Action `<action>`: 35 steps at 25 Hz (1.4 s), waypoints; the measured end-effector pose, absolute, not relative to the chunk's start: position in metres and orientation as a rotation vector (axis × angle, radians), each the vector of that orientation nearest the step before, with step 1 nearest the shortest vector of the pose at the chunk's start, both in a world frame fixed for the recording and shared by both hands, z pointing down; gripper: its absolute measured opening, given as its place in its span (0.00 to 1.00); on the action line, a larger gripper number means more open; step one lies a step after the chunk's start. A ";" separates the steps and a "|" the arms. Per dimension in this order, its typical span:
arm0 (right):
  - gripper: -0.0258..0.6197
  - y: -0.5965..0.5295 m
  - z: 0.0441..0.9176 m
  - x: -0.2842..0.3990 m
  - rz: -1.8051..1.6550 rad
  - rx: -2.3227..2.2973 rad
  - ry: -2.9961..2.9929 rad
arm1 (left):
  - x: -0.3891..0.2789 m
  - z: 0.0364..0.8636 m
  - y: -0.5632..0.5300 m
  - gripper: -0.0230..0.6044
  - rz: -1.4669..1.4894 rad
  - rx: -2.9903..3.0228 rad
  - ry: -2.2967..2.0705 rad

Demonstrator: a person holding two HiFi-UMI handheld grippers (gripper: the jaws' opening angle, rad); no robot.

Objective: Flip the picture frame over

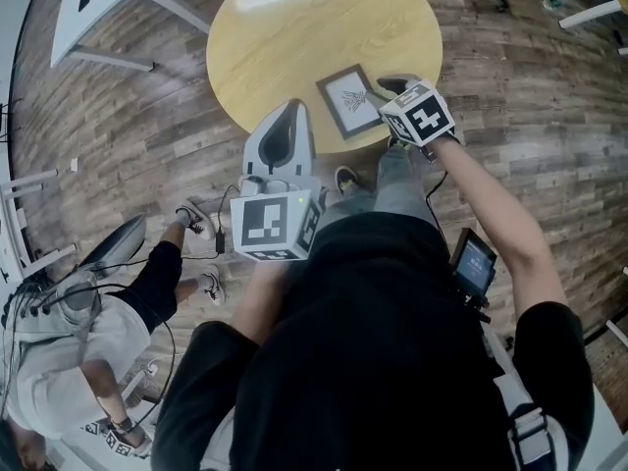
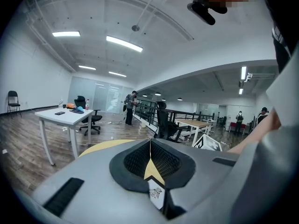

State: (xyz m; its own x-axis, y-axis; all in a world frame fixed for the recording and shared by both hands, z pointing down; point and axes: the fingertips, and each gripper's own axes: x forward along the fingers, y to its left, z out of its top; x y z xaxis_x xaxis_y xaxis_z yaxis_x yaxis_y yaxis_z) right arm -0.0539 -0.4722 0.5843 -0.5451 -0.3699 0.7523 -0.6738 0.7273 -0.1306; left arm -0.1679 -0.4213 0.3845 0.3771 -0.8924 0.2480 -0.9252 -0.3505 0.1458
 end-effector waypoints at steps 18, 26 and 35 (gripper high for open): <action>0.07 -0.455 0.304 -0.042 -0.107 1.219 -2.753 | -0.149 0.312 -0.431 0.07 0.043 2.542 -1.610; 0.07 -0.446 0.300 -0.035 -0.131 1.217 -2.754 | -0.142 0.309 -0.428 0.07 0.047 2.551 -1.613; 0.07 -0.444 0.300 -0.046 -0.157 1.200 -2.740 | -0.148 0.307 -0.426 0.07 0.045 2.563 -1.594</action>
